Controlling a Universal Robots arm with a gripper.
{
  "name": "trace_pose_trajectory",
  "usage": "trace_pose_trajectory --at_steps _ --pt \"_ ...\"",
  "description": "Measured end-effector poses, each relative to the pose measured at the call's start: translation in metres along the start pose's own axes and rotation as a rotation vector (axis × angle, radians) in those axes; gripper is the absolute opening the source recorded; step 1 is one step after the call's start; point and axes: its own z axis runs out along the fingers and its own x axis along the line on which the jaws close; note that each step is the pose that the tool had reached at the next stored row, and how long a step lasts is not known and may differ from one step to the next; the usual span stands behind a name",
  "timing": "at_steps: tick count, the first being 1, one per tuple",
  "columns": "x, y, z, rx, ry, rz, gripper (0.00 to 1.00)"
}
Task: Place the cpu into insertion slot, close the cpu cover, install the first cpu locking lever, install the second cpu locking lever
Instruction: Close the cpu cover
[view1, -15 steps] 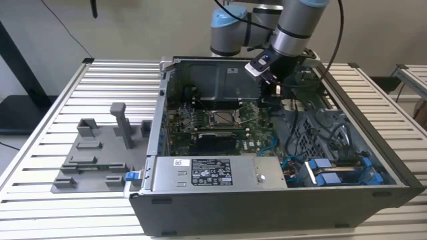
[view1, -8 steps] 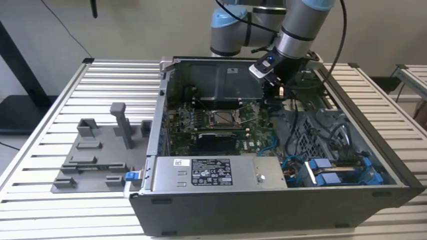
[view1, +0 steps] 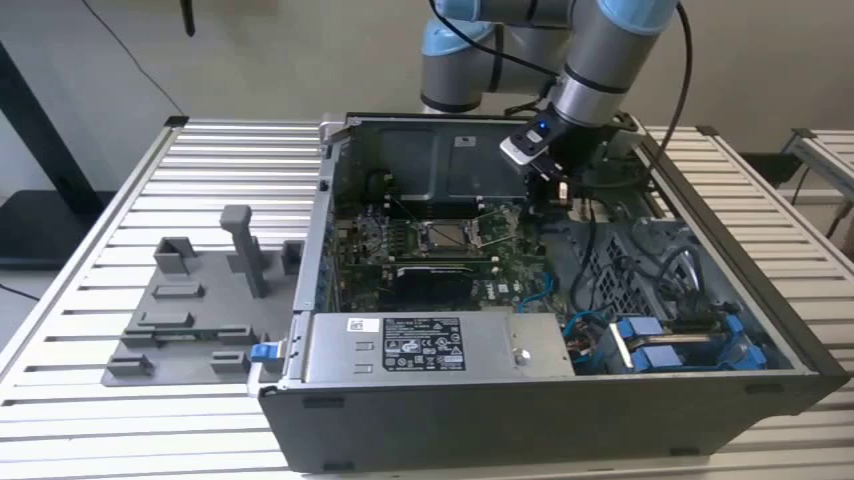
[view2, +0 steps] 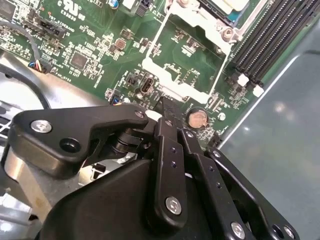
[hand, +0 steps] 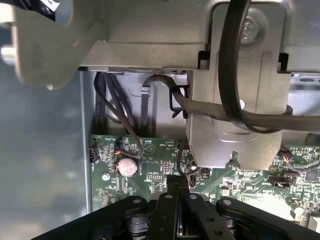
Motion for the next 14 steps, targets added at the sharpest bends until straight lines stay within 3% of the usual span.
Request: trace_pose_trajectory --at_steps 7,8,11,14 --pt "-0.0005 0.0018 0.0095 0.0074 0.0002 0.0 0.11" --pt "-0.0005 0.0021 0.0098 0.0125 0.0001 0.001 0.11" --pt "-0.0005 0.0029 0.0098 0.041 0.0007 0.002 0.11" --pt "-0.0005 0.0035 0.0091 0.0534 0.0004 0.002 0.11"
